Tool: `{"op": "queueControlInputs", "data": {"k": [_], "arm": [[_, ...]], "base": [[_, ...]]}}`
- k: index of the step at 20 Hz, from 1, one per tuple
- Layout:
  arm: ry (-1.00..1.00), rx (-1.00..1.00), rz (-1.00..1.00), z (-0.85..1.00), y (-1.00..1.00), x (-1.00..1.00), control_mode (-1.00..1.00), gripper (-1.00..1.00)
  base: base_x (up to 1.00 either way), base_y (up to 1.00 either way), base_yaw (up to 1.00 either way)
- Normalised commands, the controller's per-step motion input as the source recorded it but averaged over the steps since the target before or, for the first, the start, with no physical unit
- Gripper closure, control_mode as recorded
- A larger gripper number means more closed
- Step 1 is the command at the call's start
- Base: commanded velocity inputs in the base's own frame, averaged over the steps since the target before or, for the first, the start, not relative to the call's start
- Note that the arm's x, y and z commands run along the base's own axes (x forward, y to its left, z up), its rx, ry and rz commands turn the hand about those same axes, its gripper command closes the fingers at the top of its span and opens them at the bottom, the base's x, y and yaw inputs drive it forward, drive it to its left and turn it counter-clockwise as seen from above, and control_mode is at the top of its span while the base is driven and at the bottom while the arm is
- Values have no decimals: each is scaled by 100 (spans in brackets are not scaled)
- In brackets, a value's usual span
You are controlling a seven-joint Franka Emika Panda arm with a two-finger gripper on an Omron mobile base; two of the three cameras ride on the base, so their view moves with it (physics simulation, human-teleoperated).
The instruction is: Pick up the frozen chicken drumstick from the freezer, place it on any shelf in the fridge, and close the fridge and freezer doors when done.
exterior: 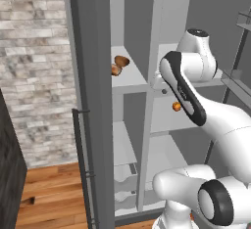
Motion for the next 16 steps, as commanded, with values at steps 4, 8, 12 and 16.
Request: {"op": "queueControlInputs", "data": {"k": [4, 8, 12, 16], "arm": [[-1, 0, 0, 0, 0, -15, -100, -100], [-10, 0, 0, 0, 3, -43, -100, -100], [-24, 0, 0, 0, 33, -52, -100, -100], [-30, 0, 0, 0, 56, -34, -100, -100]], "base": [[0, 0, 0], [0, 0, 0], [0, 0, 0], [0, 0, 0]]}}
